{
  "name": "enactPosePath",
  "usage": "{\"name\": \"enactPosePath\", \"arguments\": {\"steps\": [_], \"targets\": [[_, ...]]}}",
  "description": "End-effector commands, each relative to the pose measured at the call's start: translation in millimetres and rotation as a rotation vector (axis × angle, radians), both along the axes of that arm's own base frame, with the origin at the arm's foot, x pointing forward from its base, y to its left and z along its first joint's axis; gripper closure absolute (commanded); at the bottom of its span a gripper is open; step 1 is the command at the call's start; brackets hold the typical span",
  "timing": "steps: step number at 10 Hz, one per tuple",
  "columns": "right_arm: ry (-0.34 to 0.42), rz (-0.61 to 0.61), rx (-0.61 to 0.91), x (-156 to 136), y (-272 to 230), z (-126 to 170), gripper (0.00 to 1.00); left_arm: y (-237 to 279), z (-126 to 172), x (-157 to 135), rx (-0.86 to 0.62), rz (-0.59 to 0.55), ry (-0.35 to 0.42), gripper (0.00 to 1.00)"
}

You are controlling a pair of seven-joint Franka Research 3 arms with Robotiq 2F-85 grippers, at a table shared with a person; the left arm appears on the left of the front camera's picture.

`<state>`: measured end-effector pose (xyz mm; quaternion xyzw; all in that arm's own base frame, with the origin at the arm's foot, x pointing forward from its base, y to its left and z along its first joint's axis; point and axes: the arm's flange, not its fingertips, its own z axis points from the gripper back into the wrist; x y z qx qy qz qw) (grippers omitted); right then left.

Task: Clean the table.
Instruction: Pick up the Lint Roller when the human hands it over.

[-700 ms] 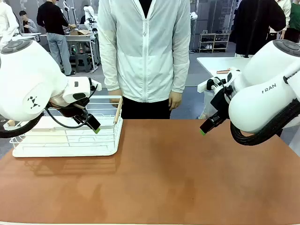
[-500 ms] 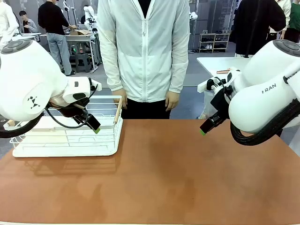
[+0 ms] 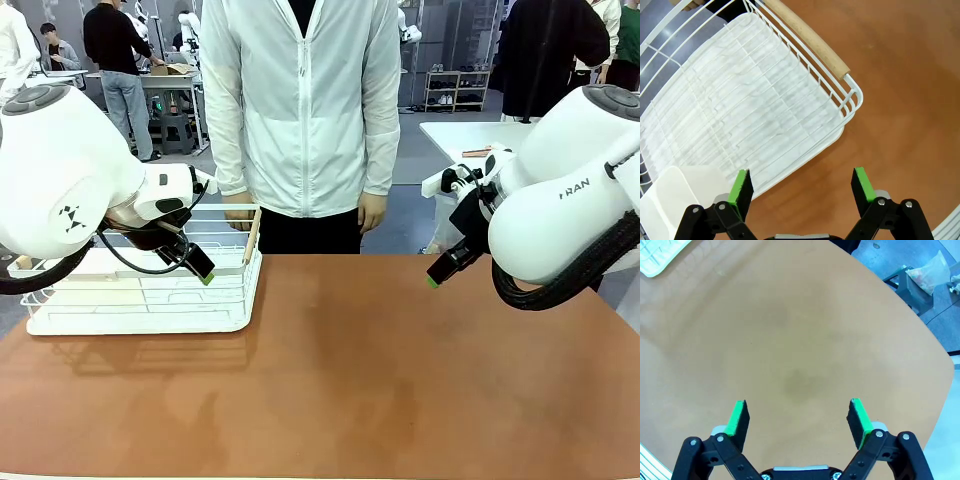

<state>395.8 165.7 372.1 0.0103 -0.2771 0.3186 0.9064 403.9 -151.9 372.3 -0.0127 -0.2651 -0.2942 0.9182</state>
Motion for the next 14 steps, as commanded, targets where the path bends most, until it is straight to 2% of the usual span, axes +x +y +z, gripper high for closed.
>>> {"name": "enactPosePath", "arguments": {"steps": [1,6,7,8,9,10,12,13,14], "targets": [[0.0,0.0,0.001,0,1,0,0.0,0,0,0,0.0,0.001,0.0,0.0],[0.0,0.0,0.0,0,0,0,0.0,0,0,0,0.0,0.0,0.0,0.0],[0.061,-0.021,0.08,3,-8,25,0.0,1,28,5,-0.076,-0.001,0.02,0.0],[0.201,0.007,0.266,14,-24,55,0.0,12,58,17,-0.165,0.015,0.1,0.0],[0.339,0.056,0.46,22,-44,77,0.0,32,79,29,-0.266,0.042,0.224,0.0],[0.429,0.063,0.592,30,-65,90,0.0,56,94,39,-0.436,0.059,0.344,0.0],[0.593,0.018,0.836,41,-115,100,0.0,110,120,44,-0.709,0.027,0.5,0.0],[0.678,-0.006,0.958,41,-148,103,0.0,144,127,42,-0.846,0.058,0.511,0.0],[0.709,-0.049,1.029,38,-184,100,0.0,180,131,36,-0.948,0.093,0.483,0.0]]}}
